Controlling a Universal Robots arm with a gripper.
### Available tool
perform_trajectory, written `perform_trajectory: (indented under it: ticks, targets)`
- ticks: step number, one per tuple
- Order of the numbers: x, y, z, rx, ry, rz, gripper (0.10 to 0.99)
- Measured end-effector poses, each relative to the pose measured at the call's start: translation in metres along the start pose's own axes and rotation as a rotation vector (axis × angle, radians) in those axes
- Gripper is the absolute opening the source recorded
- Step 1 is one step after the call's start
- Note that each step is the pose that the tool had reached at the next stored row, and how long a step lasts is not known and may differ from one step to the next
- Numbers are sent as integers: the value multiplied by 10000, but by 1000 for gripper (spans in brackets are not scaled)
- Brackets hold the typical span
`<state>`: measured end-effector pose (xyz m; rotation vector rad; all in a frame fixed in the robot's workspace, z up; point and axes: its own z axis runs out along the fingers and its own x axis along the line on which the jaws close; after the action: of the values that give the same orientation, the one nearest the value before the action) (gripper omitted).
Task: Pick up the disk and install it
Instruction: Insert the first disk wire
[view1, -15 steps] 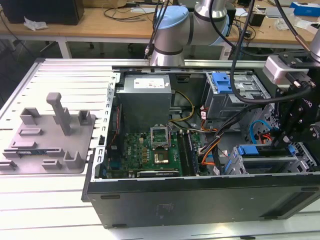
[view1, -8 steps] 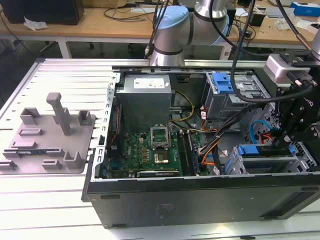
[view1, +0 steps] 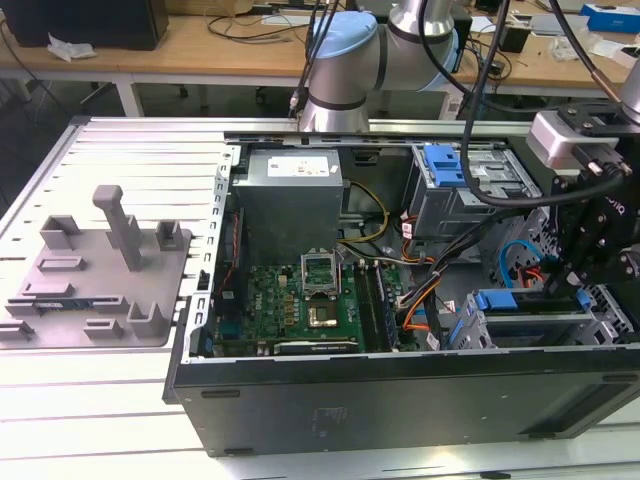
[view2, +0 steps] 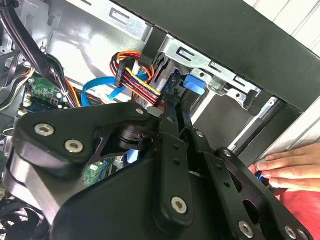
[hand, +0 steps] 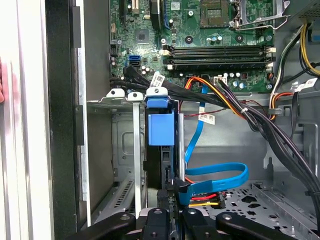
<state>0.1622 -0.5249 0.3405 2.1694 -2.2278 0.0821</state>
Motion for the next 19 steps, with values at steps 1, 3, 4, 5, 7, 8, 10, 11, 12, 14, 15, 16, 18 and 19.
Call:
perform_trajectory:
  ticks: [1,3,4,5,7,8,10,11,12,14,15,16,18,19]
  targets:
    - [0,0,6,0,2,0,169]
    - [-1,0,17,0,-3,0,169]
    - [-2,0,25,0,-9,0,169]
    - [-2,0,29,0,-3,0,169]
    - [-2,1,40,0,-4,0,169]
    - [-2,1,42,0,-6,0,169]
    - [-3,1,40,-1,-9,0,169]
    - [-2,1,25,-2,-21,1,169]
    - [-1,0,10,-3,-36,1,169]
    - [3,0,-43,-3,-18,2,169]
    - [4,0,-61,-1,-12,1,169]
    - [4,-1,-64,-1,-10,0,169]
    - [4,-1,-65,0,-6,0,169]
    - [4,-1,-66,0,-6,0,169]
